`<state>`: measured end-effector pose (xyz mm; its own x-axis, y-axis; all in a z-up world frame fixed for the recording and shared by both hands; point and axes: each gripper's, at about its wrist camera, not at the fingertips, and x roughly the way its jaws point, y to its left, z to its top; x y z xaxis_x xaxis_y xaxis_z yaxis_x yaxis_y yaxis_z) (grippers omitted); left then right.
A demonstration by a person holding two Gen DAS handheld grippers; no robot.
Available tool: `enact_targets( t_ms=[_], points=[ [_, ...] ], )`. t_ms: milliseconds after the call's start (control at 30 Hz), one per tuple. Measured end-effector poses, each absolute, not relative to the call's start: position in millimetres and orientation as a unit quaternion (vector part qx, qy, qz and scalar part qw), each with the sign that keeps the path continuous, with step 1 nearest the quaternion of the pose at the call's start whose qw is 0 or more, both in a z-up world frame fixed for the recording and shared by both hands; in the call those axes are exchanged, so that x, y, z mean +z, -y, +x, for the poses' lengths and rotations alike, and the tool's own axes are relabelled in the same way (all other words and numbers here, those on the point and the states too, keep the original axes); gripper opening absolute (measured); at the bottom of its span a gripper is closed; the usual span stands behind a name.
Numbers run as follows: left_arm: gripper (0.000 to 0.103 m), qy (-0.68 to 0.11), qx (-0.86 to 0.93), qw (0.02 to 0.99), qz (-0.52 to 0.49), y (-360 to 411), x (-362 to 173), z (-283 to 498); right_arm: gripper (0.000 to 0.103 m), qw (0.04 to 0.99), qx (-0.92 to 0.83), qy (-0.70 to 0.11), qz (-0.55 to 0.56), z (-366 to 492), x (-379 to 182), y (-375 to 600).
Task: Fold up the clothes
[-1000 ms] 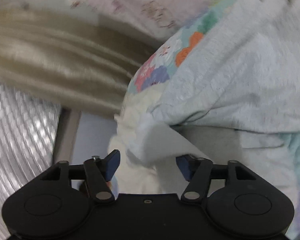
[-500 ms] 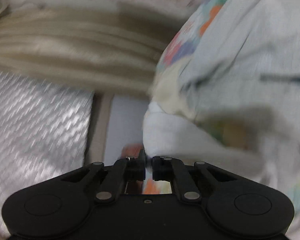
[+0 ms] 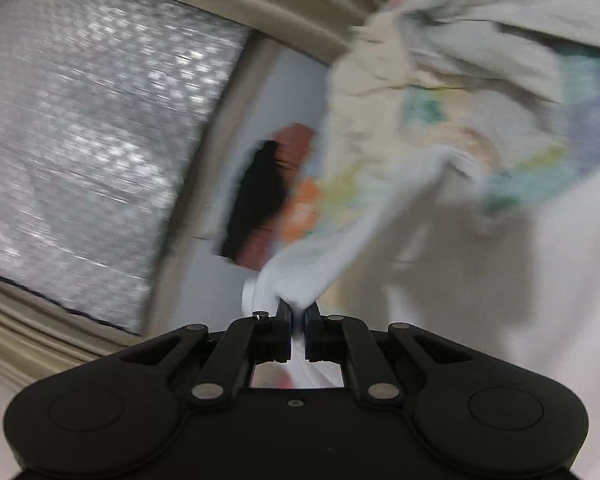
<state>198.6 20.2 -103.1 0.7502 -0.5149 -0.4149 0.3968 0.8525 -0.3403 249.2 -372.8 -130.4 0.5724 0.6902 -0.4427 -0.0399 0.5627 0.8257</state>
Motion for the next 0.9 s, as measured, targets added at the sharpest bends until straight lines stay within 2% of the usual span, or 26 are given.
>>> enact_targets(
  t_ms=[67,200,433,633,733,900],
  points=[
    [0.064,-0.29,-0.26,0.912,-0.131,-16,-119,208,0.009,0.82,0.185,-0.42,0.342,252,-139,368],
    [0.064,-0.328,-0.293,0.884,-0.16,-12,-147,224,0.01,0.825,0.169,-0.412,0.349,251,-163,372],
    [0.064,-0.282,-0.33,0.901,0.025,39,-148,205,0.011,0.848,0.177,-0.401,0.299,255,-156,355],
    [0.068,-0.313,-0.34,0.887,-0.011,58,-168,219,0.012,0.85,0.233,-0.379,0.282,247,-147,347],
    [0.068,-0.359,-0.302,0.883,-0.022,63,-175,224,0.012,0.841,0.22,-0.366,0.332,238,-162,358],
    [0.073,-0.343,-0.318,0.884,0.001,68,-177,211,0.017,0.85,0.183,-0.368,0.331,198,-160,366]
  ],
)
